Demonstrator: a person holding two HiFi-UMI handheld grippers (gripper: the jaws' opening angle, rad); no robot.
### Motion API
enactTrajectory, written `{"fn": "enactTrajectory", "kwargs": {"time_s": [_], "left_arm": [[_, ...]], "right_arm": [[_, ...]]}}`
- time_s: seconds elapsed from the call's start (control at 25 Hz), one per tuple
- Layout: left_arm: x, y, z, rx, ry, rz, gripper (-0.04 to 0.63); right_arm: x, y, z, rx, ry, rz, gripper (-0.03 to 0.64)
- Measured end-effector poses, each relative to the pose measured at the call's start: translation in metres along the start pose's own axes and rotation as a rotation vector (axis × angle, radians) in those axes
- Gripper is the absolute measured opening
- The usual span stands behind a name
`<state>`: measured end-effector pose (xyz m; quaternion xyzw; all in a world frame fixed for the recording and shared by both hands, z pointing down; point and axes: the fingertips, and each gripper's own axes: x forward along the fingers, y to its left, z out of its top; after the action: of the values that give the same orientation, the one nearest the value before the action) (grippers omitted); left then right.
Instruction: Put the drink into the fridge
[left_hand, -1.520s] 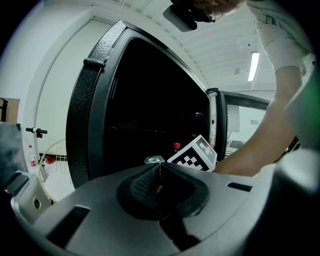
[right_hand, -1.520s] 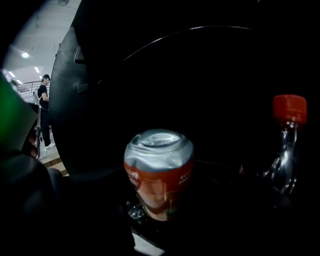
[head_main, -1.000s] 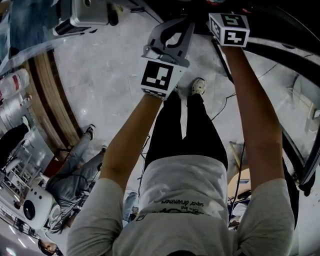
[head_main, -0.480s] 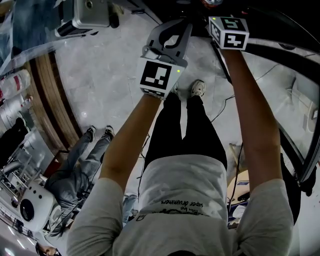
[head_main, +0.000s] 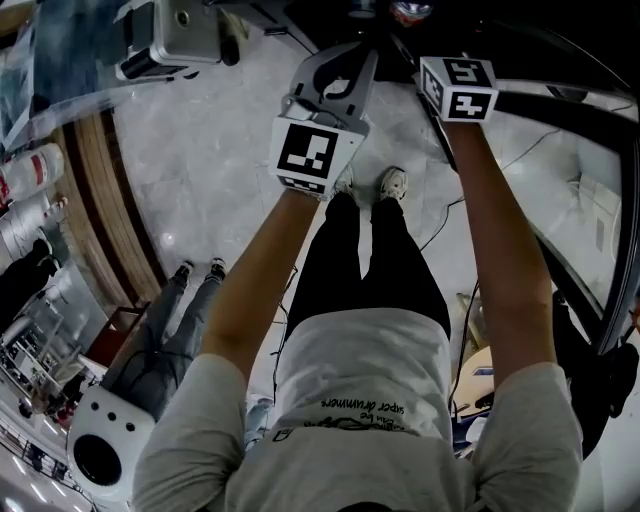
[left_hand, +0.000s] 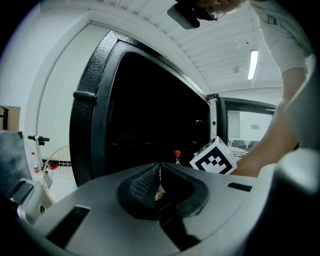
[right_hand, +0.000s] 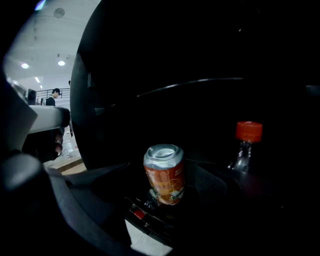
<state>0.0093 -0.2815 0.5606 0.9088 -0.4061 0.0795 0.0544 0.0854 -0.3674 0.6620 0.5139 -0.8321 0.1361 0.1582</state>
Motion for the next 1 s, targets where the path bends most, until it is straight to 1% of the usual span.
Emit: {"fn": "enactTrajectory", "kwargs": {"time_s": [0.12, 0.32, 0.52, 0.8, 1.0], "left_arm": [[-0.002, -0.002, 0.006, 0.001, -0.005, -0.002, 0.021], [-0.008, -0.009, 0.018, 0.02, -0.008, -0.024, 0.021], [-0.013, -0.013, 0.035, 0.018, -0.011, -0.033, 0.021], [-0.028, -0.019, 0.059, 0.023, -0.026, -0.043, 0.021], [-0.052, -0.032, 0.081, 0.014, -0.032, -0.058, 0.021]], "right_arm": [[-0.014, 0.002, 0.004, -0.013, -0.004, 0.004, 0.365], [-0.041, 0.012, 0.016, -0.031, -0.012, 0.031, 0.329], [-0.069, 0.023, 0.032, -0.05, -0.018, 0.045, 0.271], [-0.104, 0.039, 0.051, -0.038, -0.032, 0.063, 0.214], [-0.141, 0.052, 0.072, -0.025, -0.052, 0.067, 0.165]]}}
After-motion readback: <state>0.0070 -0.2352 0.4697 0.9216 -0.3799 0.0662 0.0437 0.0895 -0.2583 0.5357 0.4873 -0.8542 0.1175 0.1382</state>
